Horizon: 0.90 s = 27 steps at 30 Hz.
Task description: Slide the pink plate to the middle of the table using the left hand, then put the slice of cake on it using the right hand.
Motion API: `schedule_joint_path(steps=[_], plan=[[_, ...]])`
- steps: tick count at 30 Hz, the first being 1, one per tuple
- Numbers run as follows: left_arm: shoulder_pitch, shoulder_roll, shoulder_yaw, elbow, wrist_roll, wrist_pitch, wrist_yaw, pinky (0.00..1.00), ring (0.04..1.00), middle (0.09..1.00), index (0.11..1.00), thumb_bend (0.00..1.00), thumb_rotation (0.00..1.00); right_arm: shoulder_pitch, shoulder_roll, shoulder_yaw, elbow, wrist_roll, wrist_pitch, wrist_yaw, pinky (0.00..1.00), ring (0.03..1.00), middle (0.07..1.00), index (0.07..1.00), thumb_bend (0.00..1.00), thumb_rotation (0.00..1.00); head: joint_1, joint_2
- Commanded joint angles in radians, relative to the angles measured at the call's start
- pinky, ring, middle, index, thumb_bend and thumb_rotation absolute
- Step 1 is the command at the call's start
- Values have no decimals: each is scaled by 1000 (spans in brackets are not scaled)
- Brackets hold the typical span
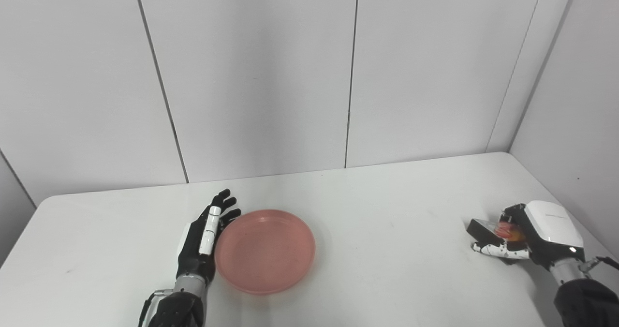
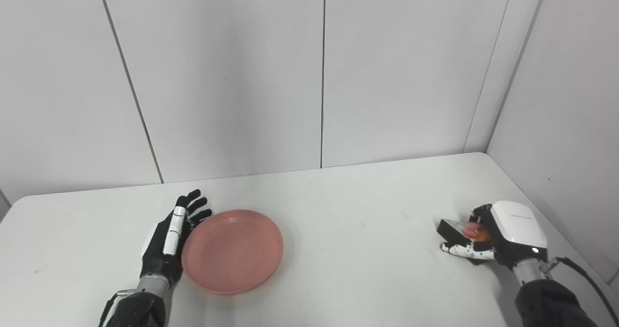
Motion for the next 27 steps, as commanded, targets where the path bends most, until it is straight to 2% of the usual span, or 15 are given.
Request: schedule_joint_path(steps=[1, 6, 10, 13, 15, 20, 27], plan=[[-3, -2, -13, -15, 13, 18, -9, 811, 808, 860, 845, 761, 927, -6, -25, 5, -17, 3, -38, -14, 115, 162, 219, 248, 606, 437, 3, 0], [1, -6, -16, -23, 25, 25, 5, 805, 799, 857, 841, 741, 924, -2, -25, 0, -43, 20, -35, -6, 118, 163, 218, 244, 620, 410, 6, -1], [3, -9, -17, -29, 31, 28, 4, 806, 802, 858, 845, 734, 932, -9, -28, -2, -46, 33, -78, -27, 119, 162, 216, 238, 630, 409, 12, 0], [4, -16, -16, -34, 28, 32, 4, 813, 803, 861, 850, 731, 930, -9, -33, -11, -125, 37, -73, -5, 131, 174, 227, 242, 635, 415, 32, 0], [5, -22, -16, -42, 30, 40, 12, 818, 803, 867, 851, 724, 925, -7, -37, -19, -173, 45, -73, 13, 137, 182, 238, 253, 631, 369, 48, 0], [10, -42, -21, -61, 37, 47, 35, 819, 810, 869, 848, 730, 916, -14, -37, -41, -324, 70, -90, 56, 132, 177, 243, 267, 626, 337, 94, -4], [16, -68, -36, -73, 63, 53, 63, 811, 817, 874, 853, 724, 927, -94, -16, -18, -436, 47, -163, 82, 128, 174, 241, 270, 615, 420, 172, 1]])
